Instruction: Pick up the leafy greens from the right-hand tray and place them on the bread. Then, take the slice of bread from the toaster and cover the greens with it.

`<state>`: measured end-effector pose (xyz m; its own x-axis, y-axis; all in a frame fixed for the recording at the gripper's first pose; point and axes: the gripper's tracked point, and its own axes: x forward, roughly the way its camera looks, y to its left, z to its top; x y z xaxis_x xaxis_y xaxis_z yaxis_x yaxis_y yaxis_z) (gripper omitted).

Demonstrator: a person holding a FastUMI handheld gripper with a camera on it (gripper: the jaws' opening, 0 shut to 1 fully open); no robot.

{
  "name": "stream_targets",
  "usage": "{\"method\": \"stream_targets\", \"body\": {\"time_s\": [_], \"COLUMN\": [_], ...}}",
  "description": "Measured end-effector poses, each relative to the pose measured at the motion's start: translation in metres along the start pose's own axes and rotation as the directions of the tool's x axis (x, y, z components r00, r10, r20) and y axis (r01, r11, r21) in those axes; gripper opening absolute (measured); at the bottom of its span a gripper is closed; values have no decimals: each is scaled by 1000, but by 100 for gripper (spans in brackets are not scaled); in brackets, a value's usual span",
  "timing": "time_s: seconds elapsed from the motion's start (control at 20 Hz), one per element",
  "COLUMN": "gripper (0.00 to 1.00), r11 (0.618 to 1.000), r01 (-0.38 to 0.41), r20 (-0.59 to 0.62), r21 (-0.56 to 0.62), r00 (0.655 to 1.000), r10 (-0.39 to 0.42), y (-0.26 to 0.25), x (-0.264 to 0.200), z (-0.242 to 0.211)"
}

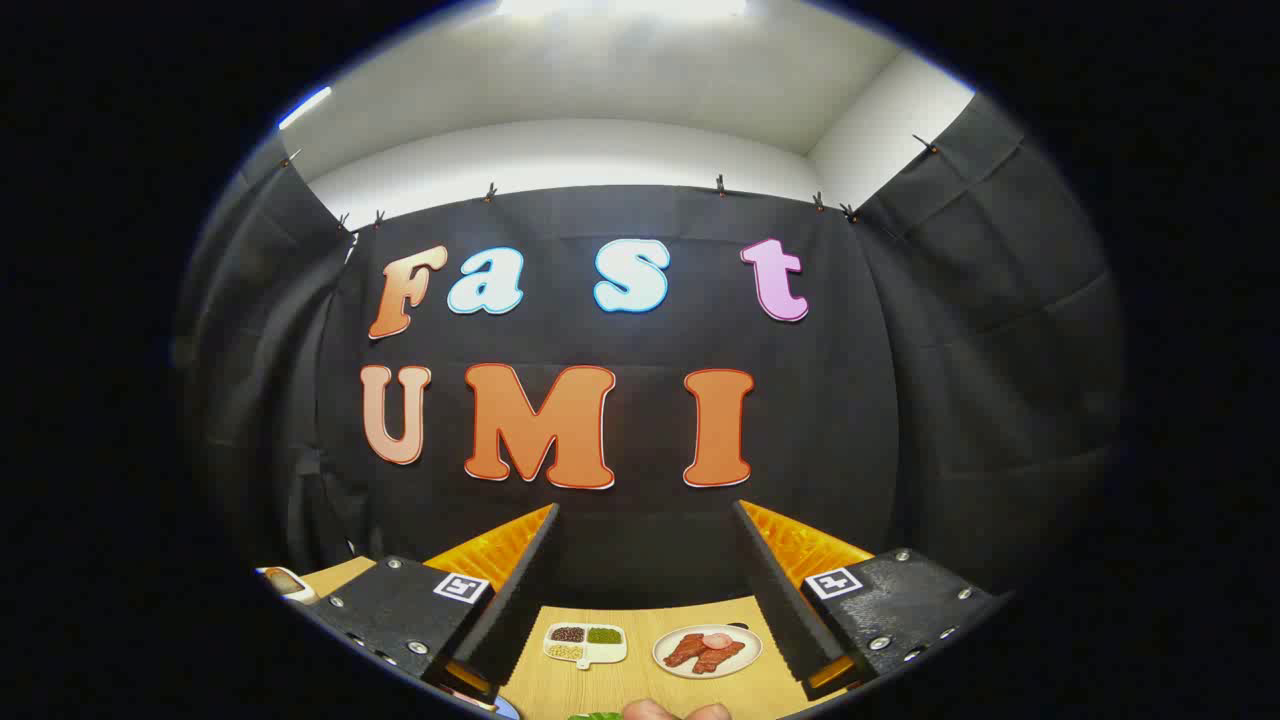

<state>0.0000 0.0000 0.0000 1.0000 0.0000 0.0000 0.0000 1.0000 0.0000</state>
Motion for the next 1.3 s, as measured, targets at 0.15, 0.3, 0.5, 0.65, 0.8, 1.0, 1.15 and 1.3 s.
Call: {"method": "stream_targets", "body": {"time_s": [0.15, 0.3, 0.5, 0.65, 0.8, 1.0, 1.15, 1.3], "gripper": [99, 99, 99, 99, 99, 99, 99, 99], "r11": [1000, 999, 1000, 1000, 1000, 999, 998, 998], "r01": [19, 24, 2, -12, -30, -23, -65, -69], "r20": [-9, -28, -31, -41, -49, -124, -297, -466], "r21": [-12, -26, -5, -21, 6, -27, -17, -4], "r00": [1000, 999, 1000, 999, 998, 992, 953, 883], "r10": [-19, -25, -2, 11, 30, 19, 57, 59], "y": [-3, -6, -3, 4, 16, 17, 29, 26], "x": [-1, -3, -24, -20, -23, -17, -24, -31], "z": [-2, -7, -10, -21, -24, -56, -108, -157]}}
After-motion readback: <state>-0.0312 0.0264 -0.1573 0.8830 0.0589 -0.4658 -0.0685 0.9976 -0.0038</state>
